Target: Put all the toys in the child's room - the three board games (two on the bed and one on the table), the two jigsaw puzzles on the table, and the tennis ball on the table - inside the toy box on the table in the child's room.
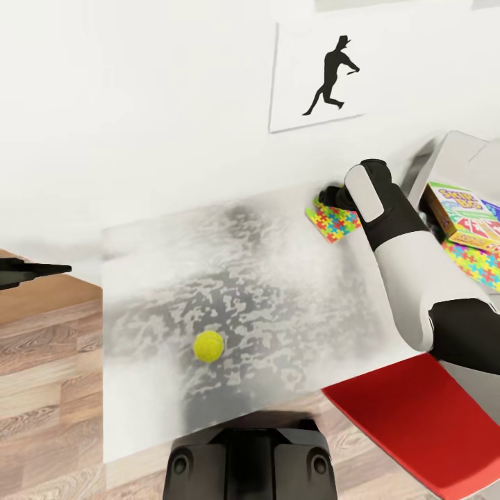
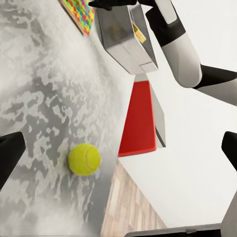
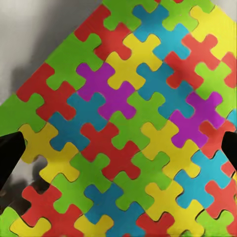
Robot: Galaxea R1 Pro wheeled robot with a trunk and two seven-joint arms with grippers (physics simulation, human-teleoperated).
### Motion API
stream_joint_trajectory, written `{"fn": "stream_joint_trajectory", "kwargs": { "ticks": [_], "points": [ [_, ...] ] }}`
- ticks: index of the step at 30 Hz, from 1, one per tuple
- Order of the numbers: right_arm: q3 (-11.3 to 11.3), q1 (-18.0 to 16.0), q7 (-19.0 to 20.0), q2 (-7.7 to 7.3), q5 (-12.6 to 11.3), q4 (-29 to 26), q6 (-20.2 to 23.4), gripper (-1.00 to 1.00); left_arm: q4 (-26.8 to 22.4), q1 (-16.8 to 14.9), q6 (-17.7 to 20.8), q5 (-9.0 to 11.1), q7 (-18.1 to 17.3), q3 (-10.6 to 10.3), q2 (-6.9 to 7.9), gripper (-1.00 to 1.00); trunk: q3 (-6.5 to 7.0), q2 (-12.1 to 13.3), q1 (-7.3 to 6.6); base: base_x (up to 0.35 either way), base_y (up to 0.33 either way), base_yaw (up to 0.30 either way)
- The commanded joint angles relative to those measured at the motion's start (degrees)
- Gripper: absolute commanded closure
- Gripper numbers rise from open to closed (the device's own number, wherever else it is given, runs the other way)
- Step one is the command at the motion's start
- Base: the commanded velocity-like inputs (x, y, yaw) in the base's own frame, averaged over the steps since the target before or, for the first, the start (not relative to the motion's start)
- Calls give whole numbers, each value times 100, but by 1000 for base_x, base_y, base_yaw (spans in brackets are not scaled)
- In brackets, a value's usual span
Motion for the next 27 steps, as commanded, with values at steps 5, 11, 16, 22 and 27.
{"fn": "stream_joint_trajectory", "kwargs": {
  "ticks": [5, 11, 16, 22, 27],
  "points": [
    [21, -1, -47, -2, -158, 339, 0, -100, 1, -4, 61, -5, -21, -5, -2, -100, -8, -6, 5, -62, 46, 0],
    [18, -1, -47, -2, -158, 341, 0, -100, 1, -4, 61, -5, -21, -5, 0, -100, -8, -6, 5, -84, 49, 0],
    [18, -1, -47, 0, -158, 341, 0, -100, 2, -4, 61, -2, -21, -5, 5, -100, -8, -6, 5, -98, 59, 0],
    [21, -1, -47, -2, -158, 341, 0, -100, 9, -4, 61, -9, -21, -5, 6, -100, -8, -6, 5, -98, 29, 0],
    [21, -1, -47, -2, -158, 341, 0, -100, 9, -4, 61, -6, -21, 3, 6, -100, -8, -6, 5, -37, 8, 0]
  ]
}}
